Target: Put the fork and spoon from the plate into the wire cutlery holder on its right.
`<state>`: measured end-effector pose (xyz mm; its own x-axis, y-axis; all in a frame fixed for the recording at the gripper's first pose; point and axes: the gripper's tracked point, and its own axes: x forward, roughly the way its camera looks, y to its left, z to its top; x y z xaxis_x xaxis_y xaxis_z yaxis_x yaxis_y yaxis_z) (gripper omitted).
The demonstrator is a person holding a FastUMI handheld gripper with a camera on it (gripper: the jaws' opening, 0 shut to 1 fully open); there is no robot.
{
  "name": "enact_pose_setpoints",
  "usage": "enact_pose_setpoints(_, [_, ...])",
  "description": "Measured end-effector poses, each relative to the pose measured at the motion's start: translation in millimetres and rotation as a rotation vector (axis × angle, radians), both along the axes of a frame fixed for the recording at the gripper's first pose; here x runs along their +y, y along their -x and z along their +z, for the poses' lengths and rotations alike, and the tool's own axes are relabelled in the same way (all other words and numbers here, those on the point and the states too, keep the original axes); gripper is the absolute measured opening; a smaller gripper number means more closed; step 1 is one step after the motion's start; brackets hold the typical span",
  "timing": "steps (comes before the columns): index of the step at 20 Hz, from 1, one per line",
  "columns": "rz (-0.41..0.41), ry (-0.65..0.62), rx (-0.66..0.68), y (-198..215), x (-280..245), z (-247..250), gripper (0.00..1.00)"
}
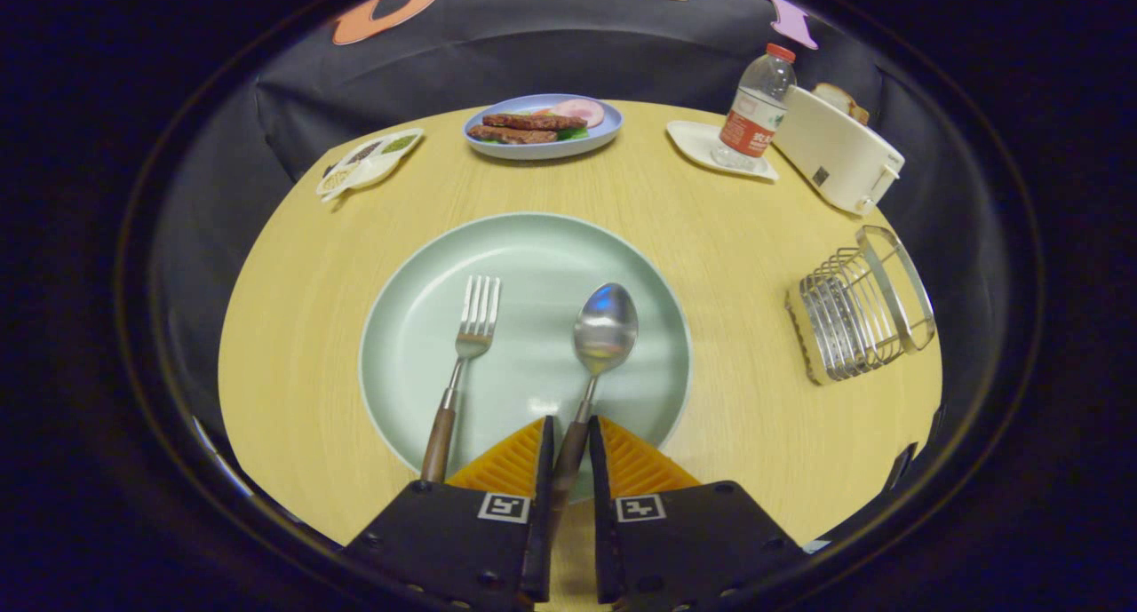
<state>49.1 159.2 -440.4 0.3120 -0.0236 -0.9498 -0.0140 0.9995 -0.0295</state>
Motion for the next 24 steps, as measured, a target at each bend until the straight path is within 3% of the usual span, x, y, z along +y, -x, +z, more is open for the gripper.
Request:
enact_pose_setpoints(1, [-0.002, 0.007, -0.002, -4.1, -2.2, -3.7, 0.20])
enact_pose_setpoints(3, [0.013, -0.040, 0.016, -2.3, 2.7, -0.2, 0.06])
enact_pose_setpoints(15, [0.206, -0.138, -0.061, -7.7, -8.4, 50.4, 0.04])
enact_pose_setpoints(24, [0.221, -0.196, -0.129, -4.7, -28.8, 103.6, 0.04])
